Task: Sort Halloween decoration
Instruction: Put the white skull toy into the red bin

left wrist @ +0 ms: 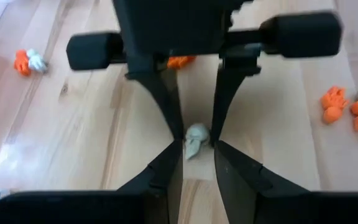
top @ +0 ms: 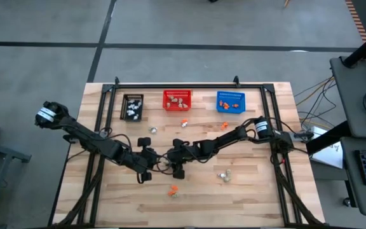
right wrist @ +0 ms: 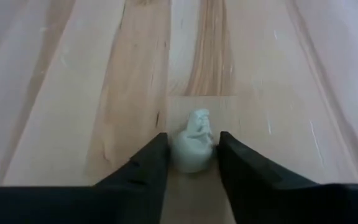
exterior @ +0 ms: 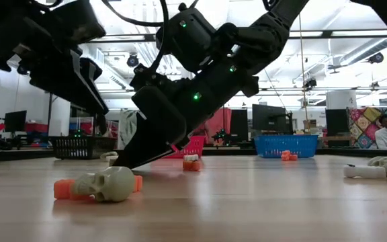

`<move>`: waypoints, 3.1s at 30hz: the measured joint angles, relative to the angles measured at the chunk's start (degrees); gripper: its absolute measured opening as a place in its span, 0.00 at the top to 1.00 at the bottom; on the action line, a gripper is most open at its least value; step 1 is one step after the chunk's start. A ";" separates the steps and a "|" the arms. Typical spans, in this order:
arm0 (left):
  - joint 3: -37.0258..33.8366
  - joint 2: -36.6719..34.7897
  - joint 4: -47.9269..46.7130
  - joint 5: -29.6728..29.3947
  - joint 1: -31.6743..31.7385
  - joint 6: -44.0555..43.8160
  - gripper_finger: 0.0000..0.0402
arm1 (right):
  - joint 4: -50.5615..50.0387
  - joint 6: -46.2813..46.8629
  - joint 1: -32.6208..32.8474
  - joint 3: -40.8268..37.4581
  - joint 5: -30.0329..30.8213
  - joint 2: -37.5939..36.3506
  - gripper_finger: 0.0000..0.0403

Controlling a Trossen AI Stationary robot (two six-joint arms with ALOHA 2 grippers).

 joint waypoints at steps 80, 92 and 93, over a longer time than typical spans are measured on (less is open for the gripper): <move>-0.20 -16.02 -11.64 -19.63 -0.66 -1.46 0.81 | -22.56 -13.15 -37.31 9.31 -9.59 -10.18 0.79; -0.20 -16.00 -11.73 -19.61 -0.63 -2.17 0.81 | -22.93 -11.48 -37.62 9.31 -9.41 -9.66 0.61; -0.20 -16.00 -11.72 -19.61 -0.63 -2.18 0.81 | -22.91 -11.46 -37.62 9.31 -9.38 -9.66 0.59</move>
